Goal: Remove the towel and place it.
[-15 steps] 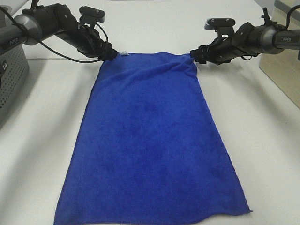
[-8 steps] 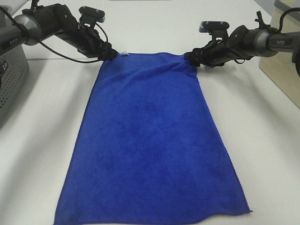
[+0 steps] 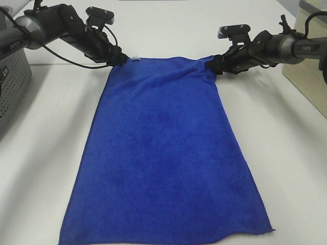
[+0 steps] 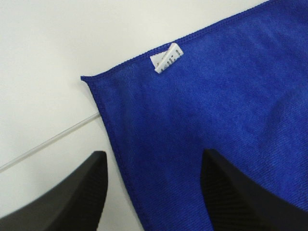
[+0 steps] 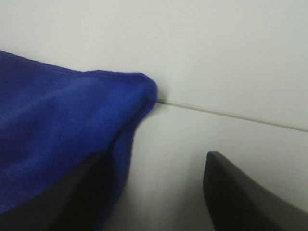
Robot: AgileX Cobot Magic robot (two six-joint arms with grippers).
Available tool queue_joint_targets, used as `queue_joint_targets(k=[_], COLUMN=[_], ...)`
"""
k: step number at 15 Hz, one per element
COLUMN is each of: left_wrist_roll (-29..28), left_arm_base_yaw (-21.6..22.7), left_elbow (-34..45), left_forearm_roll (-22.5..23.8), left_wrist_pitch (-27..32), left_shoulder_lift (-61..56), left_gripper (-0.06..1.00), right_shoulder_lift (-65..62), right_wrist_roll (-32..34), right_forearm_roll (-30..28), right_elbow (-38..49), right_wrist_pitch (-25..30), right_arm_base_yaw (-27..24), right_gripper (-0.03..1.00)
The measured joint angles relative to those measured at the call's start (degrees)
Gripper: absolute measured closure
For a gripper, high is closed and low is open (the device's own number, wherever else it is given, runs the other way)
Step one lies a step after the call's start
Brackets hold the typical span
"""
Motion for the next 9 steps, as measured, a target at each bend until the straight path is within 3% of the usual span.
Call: queue_joint_targets(k=[5, 9], left_wrist_roll=[0.0, 0.0], left_arm_base_yaw=[0.0, 0.0], left_elbow=[0.0, 0.0], left_forearm_roll=[0.1, 0.1], left_wrist_pitch=[0.0, 0.0], left_shoulder_lift=[0.0, 0.0], left_gripper=[0.39, 0.39], right_shoulder_lift=[0.0, -2.2], right_wrist_roll=[0.0, -0.1], right_forearm_roll=[-3.7, -0.1], right_elbow=[-0.2, 0.1], right_wrist_pitch=[-0.1, 3.9], right_arm_base_yaw=[-1.0, -1.0], right_gripper=[0.38, 0.38])
